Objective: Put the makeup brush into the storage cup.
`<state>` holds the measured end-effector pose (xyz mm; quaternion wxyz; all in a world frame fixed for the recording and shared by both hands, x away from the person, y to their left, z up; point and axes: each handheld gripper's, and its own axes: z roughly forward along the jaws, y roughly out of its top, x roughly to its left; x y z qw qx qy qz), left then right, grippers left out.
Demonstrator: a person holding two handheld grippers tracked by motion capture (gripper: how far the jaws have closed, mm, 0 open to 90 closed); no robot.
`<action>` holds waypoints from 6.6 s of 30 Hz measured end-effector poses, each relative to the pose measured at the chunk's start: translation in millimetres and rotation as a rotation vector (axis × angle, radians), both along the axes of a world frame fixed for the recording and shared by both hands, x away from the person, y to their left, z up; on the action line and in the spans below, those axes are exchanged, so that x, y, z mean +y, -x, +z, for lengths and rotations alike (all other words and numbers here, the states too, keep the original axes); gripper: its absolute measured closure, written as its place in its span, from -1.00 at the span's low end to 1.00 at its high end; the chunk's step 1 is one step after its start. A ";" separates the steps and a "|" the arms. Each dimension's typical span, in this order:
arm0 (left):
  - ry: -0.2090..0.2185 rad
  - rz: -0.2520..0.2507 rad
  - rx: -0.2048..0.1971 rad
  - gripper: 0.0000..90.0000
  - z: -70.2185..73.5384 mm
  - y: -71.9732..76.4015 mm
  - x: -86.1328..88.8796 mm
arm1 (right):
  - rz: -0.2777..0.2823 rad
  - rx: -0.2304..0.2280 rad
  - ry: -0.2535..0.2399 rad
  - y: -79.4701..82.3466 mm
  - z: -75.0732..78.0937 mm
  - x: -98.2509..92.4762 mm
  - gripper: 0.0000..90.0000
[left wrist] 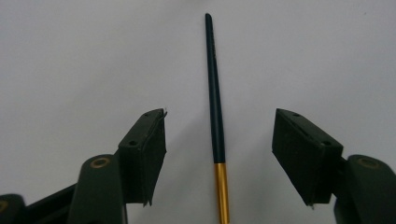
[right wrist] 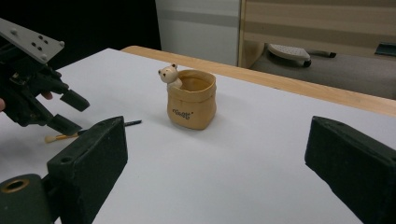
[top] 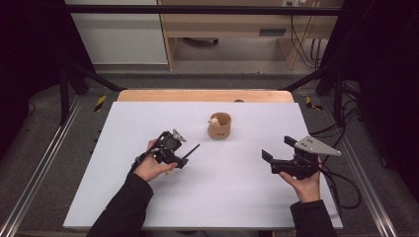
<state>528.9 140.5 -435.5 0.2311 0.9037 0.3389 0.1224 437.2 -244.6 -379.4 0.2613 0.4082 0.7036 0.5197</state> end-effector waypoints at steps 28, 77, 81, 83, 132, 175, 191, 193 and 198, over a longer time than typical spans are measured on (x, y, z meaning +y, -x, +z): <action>-0.029 0.013 0.084 0.67 -15.5 -4.7 -0.9 | 0.002 0.000 -0.001 0.0 -0.1 0.3 -0.86; -0.112 -0.046 0.150 0.74 -11.2 -16.8 -15.3 | 0.013 0.002 -0.004 0.6 0.3 0.4 -0.85; -0.107 -0.043 0.159 0.80 -11.1 -16.7 -15.5 | 0.015 0.001 -0.003 0.8 0.6 0.1 -0.85; -0.106 -0.043 0.161 0.83 -11.1 -16.6 -15.6 | 0.014 0.002 -0.003 0.7 0.6 0.5 -0.85; 0.001 -0.251 0.000 0.85 35.4 52.2 -8.4 | 0.097 0.013 0.076 5.0 2.2 24.4 -0.85; 0.025 -0.414 0.045 0.85 57.3 69.5 -20.9 | 0.355 0.066 0.416 12.3 19.3 101.4 -0.75; 0.014 -0.451 0.061 0.85 58.4 69.9 -30.3 | 0.438 0.078 0.544 16.8 16.7 118.1 -0.63; 0.017 -0.456 0.060 0.85 59.1 70.2 -31.3 | 0.446 0.081 0.564 17.5 15.6 119.8 -0.61; 0.025 -0.466 0.067 0.85 59.8 71.0 -33.9 | 0.475 0.084 0.602 18.4 12.6 124.1 -0.54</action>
